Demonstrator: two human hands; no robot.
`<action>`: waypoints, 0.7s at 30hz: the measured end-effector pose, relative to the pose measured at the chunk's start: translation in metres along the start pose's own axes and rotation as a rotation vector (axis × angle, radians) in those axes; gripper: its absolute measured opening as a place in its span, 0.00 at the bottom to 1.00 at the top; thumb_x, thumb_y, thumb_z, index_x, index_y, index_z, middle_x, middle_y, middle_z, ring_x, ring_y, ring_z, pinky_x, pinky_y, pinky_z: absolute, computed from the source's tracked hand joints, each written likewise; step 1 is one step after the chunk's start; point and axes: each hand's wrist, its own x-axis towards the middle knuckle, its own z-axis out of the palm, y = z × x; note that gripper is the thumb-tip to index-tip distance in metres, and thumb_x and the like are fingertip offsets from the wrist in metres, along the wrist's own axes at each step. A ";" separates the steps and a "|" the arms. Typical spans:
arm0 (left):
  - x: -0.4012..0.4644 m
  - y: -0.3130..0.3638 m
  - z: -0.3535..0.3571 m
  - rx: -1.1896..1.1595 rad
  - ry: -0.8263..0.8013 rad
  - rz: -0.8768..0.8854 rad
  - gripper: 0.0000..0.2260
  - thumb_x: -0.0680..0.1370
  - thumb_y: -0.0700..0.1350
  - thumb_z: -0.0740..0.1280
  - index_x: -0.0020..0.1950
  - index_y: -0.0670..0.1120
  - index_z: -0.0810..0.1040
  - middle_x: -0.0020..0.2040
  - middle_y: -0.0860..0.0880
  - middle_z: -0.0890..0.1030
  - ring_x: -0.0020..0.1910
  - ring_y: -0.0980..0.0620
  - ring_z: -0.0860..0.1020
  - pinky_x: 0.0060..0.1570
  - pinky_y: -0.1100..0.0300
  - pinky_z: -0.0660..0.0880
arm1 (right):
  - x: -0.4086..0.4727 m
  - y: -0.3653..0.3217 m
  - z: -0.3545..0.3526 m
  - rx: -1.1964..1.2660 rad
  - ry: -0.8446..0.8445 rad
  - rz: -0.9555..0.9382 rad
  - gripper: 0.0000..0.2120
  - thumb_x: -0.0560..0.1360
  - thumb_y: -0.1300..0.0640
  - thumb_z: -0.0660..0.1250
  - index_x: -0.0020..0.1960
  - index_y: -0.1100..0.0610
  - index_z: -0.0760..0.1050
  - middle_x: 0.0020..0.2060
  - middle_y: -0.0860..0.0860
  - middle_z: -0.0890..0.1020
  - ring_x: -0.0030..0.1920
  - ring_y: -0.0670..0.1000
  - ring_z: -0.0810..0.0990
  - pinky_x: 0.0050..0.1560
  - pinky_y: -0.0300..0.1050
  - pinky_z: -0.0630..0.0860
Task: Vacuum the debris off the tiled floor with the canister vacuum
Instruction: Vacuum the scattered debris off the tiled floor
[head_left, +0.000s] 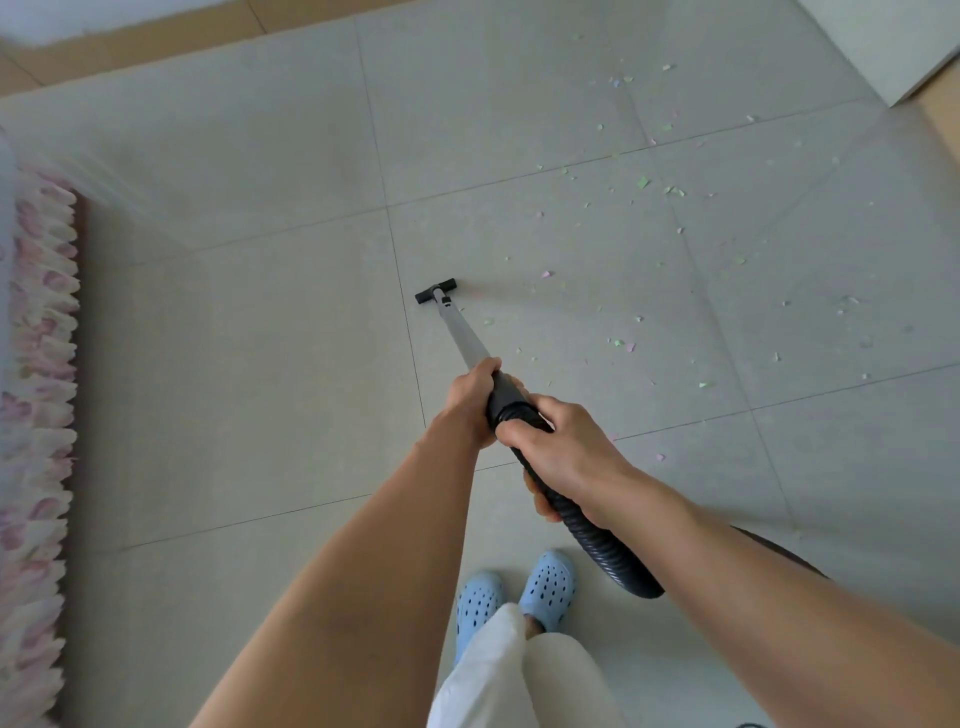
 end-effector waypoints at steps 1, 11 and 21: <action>-0.001 -0.001 0.001 -0.012 -0.005 -0.003 0.10 0.80 0.40 0.61 0.41 0.38 0.69 0.24 0.44 0.74 0.28 0.47 0.73 0.35 0.54 0.72 | -0.001 0.001 0.000 -0.028 0.013 -0.003 0.16 0.76 0.53 0.65 0.64 0.51 0.74 0.26 0.53 0.77 0.20 0.53 0.75 0.27 0.44 0.74; -0.015 -0.012 0.005 0.016 -0.030 -0.032 0.09 0.80 0.40 0.62 0.41 0.39 0.69 0.29 0.44 0.74 0.25 0.48 0.74 0.29 0.58 0.75 | -0.018 0.012 0.010 -0.174 0.147 -0.048 0.18 0.76 0.50 0.63 0.65 0.49 0.72 0.31 0.53 0.81 0.23 0.54 0.79 0.30 0.46 0.79; -0.033 -0.040 0.018 0.010 -0.034 -0.042 0.09 0.80 0.40 0.61 0.41 0.39 0.69 0.30 0.44 0.74 0.28 0.47 0.73 0.31 0.56 0.74 | -0.042 0.032 -0.008 -0.203 0.143 -0.037 0.19 0.76 0.50 0.64 0.66 0.48 0.72 0.31 0.54 0.81 0.24 0.56 0.79 0.32 0.50 0.81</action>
